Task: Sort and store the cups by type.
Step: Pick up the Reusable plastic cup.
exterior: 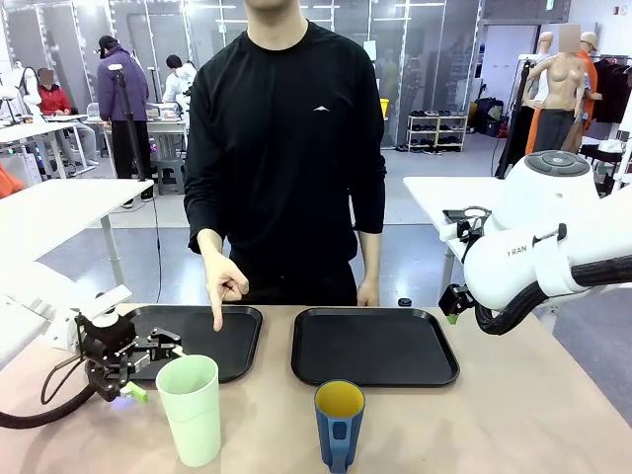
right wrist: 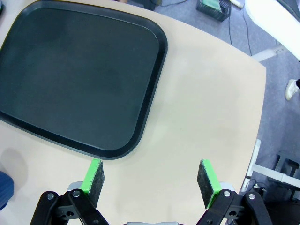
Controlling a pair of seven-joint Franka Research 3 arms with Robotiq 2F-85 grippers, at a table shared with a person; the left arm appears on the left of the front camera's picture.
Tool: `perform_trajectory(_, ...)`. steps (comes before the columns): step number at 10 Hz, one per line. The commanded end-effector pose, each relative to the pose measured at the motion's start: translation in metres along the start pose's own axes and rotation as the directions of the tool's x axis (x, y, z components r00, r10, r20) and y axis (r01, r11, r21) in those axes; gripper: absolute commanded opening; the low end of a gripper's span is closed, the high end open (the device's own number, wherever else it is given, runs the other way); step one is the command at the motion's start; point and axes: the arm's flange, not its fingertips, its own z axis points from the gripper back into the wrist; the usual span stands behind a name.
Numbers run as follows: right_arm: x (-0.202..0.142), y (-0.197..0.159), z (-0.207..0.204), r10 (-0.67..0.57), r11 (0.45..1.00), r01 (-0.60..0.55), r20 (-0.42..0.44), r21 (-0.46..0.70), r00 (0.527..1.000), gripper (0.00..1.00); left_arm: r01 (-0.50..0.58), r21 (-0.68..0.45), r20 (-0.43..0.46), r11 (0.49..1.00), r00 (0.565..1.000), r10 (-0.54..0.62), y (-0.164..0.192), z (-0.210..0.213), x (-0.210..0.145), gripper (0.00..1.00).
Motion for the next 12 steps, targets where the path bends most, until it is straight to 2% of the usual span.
perform_trajectory(1, 0.000, -0.001, 0.000, -0.002, 1.000, 0.002, 0.001, 0.000, 1.000, 1.00, 0.028, -0.056, 0.052, 0.998, 0.998, -0.026, -0.019, -0.007, -0.024, 1.00)
perform_trajectory(3, 0.000, -0.001, 0.000, -0.002, 1.000, 0.002, 0.001, 0.000, 1.000, 1.00, 0.045, -0.048, 0.072, 0.998, 0.997, -0.042, -0.024, -0.020, -0.027, 1.00)
perform_trajectory(9, 0.000, -0.001, 0.000, -0.002, 1.000, 0.002, 0.001, 0.000, 1.000, 1.00, 0.042, -0.123, 0.106, 0.992, 0.994, -0.029, -0.031, -0.062, -0.033, 1.00)
perform_trajectory(12, 0.000, -0.001, 0.000, -0.002, 1.000, 0.002, 0.001, 0.000, 1.000, 1.00, 0.046, -0.108, 0.109, 0.993, 0.993, -0.034, -0.031, -0.082, -0.038, 1.00)
